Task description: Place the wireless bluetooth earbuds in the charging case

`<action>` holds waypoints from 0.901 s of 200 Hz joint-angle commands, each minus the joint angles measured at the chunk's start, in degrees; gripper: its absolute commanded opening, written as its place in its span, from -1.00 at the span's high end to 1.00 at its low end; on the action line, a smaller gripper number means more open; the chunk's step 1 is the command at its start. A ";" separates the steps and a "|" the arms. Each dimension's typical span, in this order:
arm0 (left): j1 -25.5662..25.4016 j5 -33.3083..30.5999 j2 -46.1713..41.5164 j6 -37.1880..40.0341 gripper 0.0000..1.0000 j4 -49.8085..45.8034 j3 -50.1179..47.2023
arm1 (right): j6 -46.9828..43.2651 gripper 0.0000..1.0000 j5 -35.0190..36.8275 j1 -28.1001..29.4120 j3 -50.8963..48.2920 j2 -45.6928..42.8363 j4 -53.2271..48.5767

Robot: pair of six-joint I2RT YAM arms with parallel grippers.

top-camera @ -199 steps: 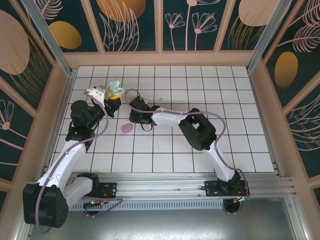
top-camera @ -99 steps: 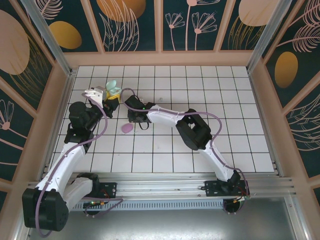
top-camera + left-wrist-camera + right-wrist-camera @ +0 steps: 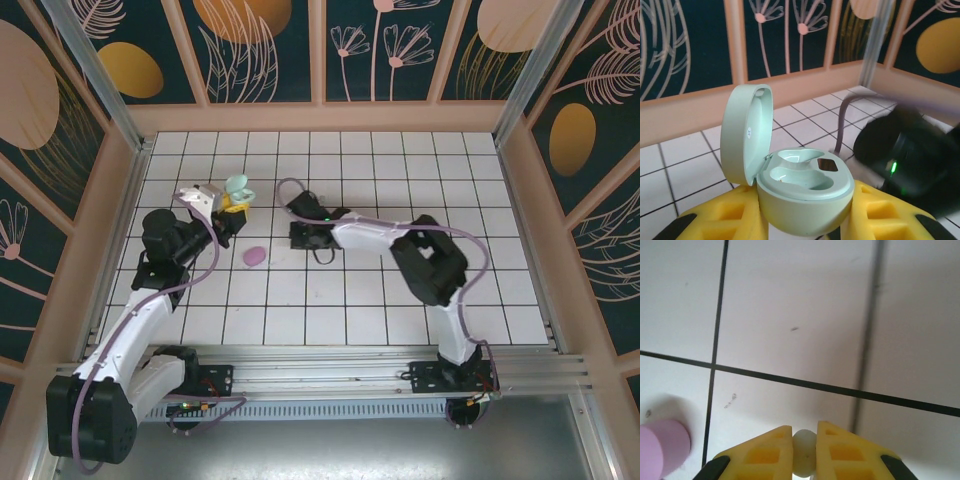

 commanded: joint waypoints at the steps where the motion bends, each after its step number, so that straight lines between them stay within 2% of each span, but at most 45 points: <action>1: 0.03 6.73 -0.63 -0.08 1.00 6.50 -1.66 | 0.42 0.74 -5.18 -2.83 -5.54 -10.58 7.12; 23: -1.06 8.92 0.42 -1.59 1.00 11.01 -2.65 | 0.38 0.74 -11.00 -5.36 -10.78 -18.92 9.00; 41: -3.97 8.67 1.82 -0.19 1.00 12.48 -2.42 | 0.25 0.74 -14.54 -6.77 -14.06 -25.66 9.31; 64: -7.93 7.90 4.27 1.60 1.00 15.09 -2.28 | -0.06 0.74 -16.30 -7.37 -16.86 -33.82 8.11; 109: -11.72 7.33 6.89 1.44 1.00 24.09 -3.87 | 1.19 0.74 -19.72 -6.92 -20.38 -46.40 6.90; 143: -14.65 6.06 7.67 2.16 1.00 27.87 -4.32 | 2.55 0.74 -21.30 -3.07 -20.53 -49.58 9.81; 180: -17.61 4.93 9.96 -0.15 1.00 31.80 -3.78 | 1.27 0.74 -20.39 2.18 -15.48 -46.52 10.56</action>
